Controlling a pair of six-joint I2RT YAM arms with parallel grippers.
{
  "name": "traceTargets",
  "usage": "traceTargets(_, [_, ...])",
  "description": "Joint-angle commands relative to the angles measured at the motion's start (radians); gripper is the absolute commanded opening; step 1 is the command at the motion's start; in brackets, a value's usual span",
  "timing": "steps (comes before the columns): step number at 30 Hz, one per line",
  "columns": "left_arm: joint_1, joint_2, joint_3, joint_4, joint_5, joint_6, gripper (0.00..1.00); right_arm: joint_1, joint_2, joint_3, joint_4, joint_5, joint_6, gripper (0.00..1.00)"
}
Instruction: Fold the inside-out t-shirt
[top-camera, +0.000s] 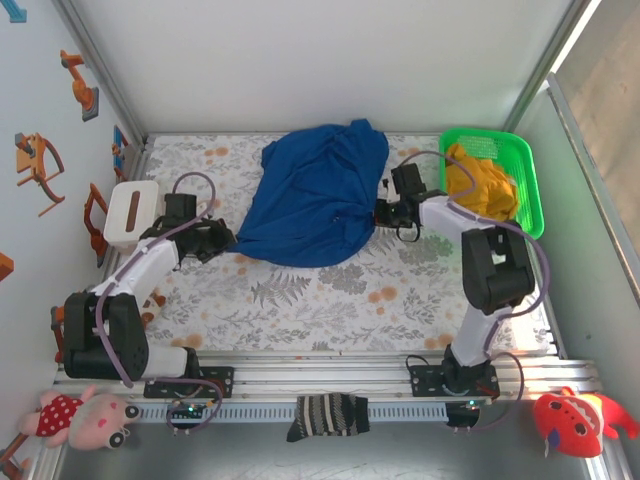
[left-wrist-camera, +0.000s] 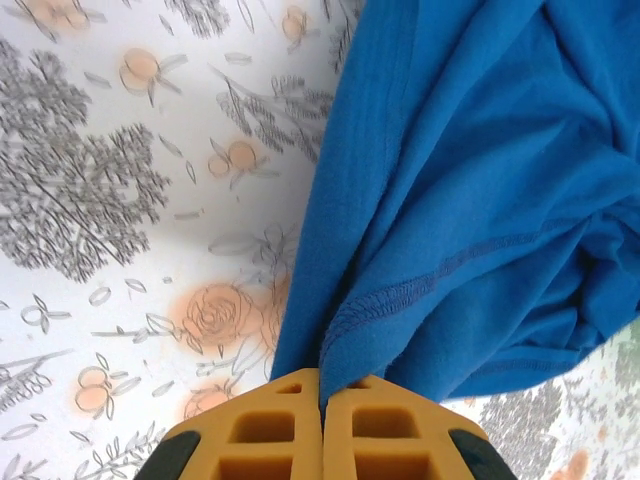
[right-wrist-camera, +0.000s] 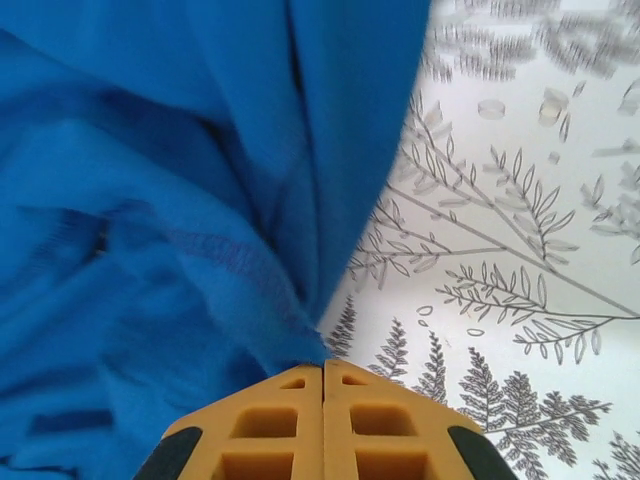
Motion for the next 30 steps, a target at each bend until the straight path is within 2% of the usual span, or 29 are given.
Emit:
traceTargets(1, [0.048, 0.005, 0.099, -0.025, 0.023, 0.024, 0.02, 0.003, -0.217, 0.058, -0.030, 0.039, 0.024, 0.00])
traceTargets(6, [0.081, 0.020, 0.192, -0.058, 0.070, 0.040, 0.03, 0.003, -0.453, 0.020, -0.062, 0.101, 0.088, 0.00])
traceTargets(9, [0.081, 0.023, 0.199, -0.064, 0.100, 0.043, 0.04, 0.003, -0.568, -0.082, -0.078, 0.151, 0.132, 0.00])
traceTargets(11, [0.079, 0.018, 0.177, -0.063, 0.122, 0.045, 0.08, 0.002, -0.649, -0.173, -0.088, 0.195, 0.165, 0.00])
traceTargets(14, [0.074, -0.001, 0.125, -0.055, 0.146, 0.043, 0.22, 0.003, -0.753, -0.316, -0.115, 0.231, 0.228, 0.00])
traceTargets(16, [0.069, -0.014, 0.089, -0.058, 0.160, 0.042, 0.38, 0.003, -0.806, -0.410, -0.137, 0.239, 0.269, 0.00])
traceTargets(18, [0.063, -0.037, 0.051, -0.070, 0.156, 0.042, 0.50, 0.001, -0.853, -0.501, -0.151, 0.239, 0.310, 0.00])
traceTargets(20, [0.053, -0.063, 0.015, -0.085, 0.129, 0.043, 0.57, 0.003, -0.893, -0.586, -0.155, 0.238, 0.339, 0.00])
traceTargets(23, [0.027, -0.093, -0.028, -0.107, 0.079, 0.046, 0.62, 0.002, -0.943, -0.663, -0.163, 0.240, 0.365, 0.00])
traceTargets(30, [-0.071, -0.096, -0.048, -0.185, -0.084, 0.053, 0.64, 0.003, -0.952, -0.680, -0.173, 0.237, 0.363, 0.00])
